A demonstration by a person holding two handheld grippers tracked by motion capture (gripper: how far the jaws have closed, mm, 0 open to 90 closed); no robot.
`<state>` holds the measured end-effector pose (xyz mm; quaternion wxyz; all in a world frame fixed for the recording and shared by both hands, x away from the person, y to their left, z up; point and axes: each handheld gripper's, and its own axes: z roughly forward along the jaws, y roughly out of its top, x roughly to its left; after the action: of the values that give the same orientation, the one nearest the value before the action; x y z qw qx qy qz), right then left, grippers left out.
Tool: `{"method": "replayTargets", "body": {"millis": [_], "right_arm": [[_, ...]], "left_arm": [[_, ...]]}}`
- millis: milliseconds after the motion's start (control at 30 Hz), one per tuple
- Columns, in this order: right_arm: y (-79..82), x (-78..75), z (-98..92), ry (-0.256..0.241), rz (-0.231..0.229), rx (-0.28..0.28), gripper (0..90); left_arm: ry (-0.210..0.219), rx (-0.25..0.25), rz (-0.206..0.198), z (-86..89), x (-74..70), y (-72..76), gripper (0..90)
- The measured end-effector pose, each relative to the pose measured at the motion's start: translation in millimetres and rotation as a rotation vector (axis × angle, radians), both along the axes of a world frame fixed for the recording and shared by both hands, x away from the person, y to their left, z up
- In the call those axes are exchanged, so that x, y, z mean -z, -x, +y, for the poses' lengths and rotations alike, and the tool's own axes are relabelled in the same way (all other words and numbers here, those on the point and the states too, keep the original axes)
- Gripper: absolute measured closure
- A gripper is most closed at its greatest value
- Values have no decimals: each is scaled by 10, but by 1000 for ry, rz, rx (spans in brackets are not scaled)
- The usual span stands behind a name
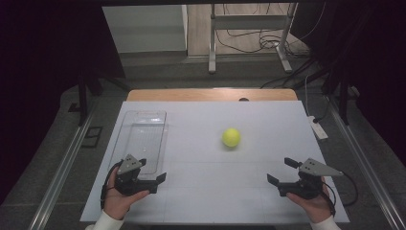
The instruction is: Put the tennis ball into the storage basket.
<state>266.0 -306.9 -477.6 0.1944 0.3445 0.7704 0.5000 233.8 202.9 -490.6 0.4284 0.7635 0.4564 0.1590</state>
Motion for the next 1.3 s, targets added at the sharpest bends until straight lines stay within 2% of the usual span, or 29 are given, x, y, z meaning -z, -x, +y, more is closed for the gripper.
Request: {"method": "replayTargets", "body": {"millis": [400, 800, 1100, 1300], "right_arm": [[17, 2, 22, 15, -2, -8, 85], [-26, 54, 12, 31, 20, -9, 86], [-35, 66, 15, 22, 30, -13, 87], [-47, 84, 12, 25, 40, -13, 87]], "left_arm": [[5, 8, -7, 8, -13, 4, 75], [7, 9, -6, 20, -7, -9, 77], [18, 20, -2, 13, -37, -25, 81], [-3, 31, 9, -13, -57, -57, 88]]}}
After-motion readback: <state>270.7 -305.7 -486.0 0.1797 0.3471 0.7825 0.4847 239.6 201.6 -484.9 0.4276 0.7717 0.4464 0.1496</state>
